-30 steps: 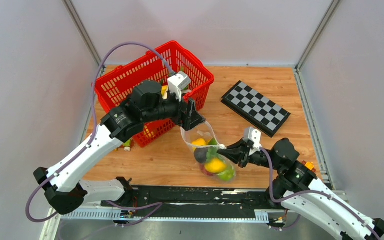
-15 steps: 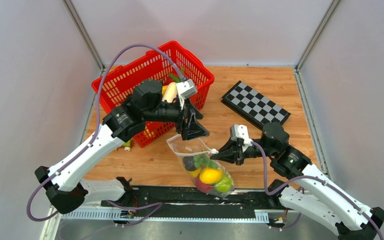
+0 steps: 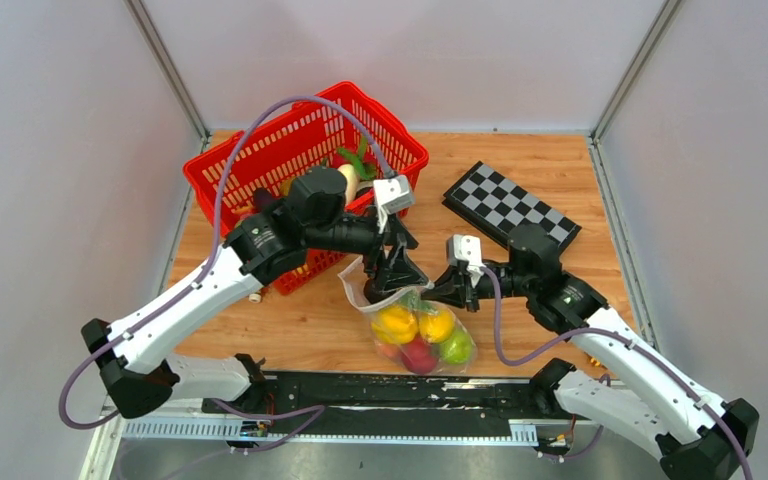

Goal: Place the food in the zip-top bag and seal the zipper

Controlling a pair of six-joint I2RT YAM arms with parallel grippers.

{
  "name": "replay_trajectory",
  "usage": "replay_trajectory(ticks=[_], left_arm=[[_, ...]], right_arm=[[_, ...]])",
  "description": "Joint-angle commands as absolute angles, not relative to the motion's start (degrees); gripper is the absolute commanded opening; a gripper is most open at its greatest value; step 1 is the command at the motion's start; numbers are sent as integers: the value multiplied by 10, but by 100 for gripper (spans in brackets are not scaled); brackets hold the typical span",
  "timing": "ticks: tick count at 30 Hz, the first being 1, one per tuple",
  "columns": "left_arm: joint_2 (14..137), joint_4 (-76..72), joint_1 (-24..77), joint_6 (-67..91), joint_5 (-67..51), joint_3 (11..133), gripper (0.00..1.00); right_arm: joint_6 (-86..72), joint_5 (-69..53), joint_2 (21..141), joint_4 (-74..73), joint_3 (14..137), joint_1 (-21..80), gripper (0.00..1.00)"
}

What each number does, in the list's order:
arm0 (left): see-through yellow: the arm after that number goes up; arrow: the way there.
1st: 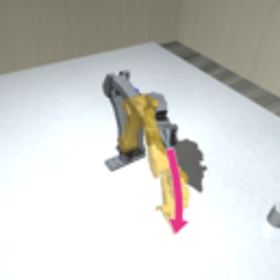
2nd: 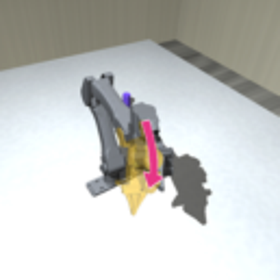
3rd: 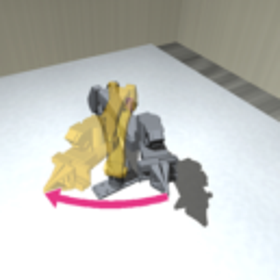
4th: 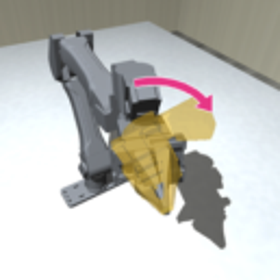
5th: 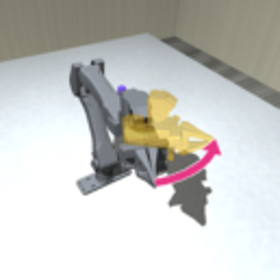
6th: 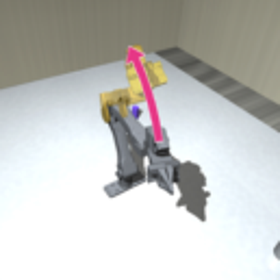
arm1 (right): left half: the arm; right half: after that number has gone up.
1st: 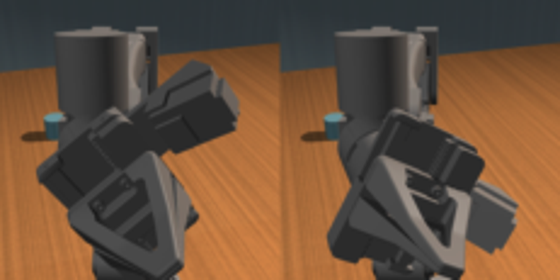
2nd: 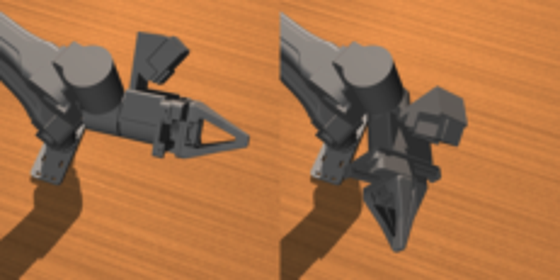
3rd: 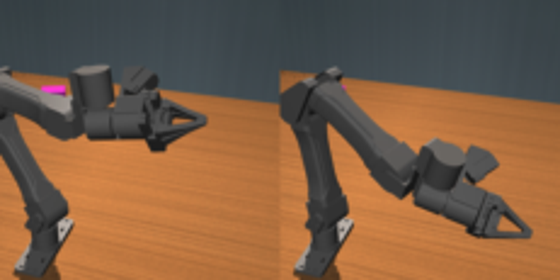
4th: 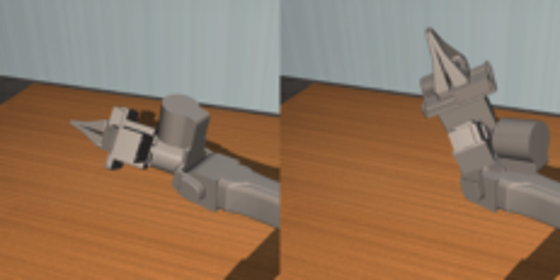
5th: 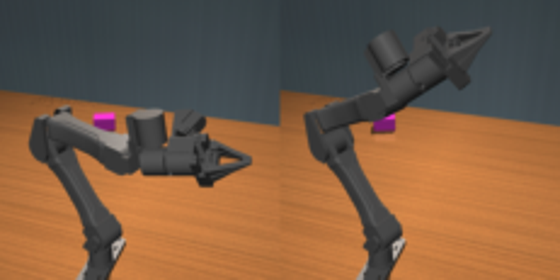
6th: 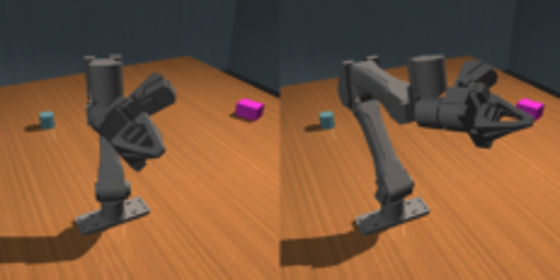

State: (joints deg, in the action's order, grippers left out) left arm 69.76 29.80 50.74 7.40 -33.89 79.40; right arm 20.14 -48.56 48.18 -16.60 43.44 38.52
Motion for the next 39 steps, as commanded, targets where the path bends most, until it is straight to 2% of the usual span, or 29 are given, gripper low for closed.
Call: replay_trajectory(ticks=[1,8,18,26,29,31,36,39], left_arm=[[722,287,522,44,-305,798,86],[754,306,552,20,-300,835,84],[771,323,569,1,-306,845,57],[770,329,570,-27,-326,844,50],[774,325,570,-28,-341,845,44],[776,321,571,-29,-350,842,45],[769,302,576,-41,-377,825,57],[770,309,575,-61,-382,823,59]], right_arm=[[234,-463,452,-168,460,382,0],[239,-456,392,-159,430,379,0],[233,-452,363,-158,419,378,0],[231,-451,360,-157,416,378,0],[228,-452,362,-153,416,379,0],[226,-452,363,-151,416,378,0],[224,-454,365,-149,416,378,0],[222,-456,365,-148,416,378,0]])
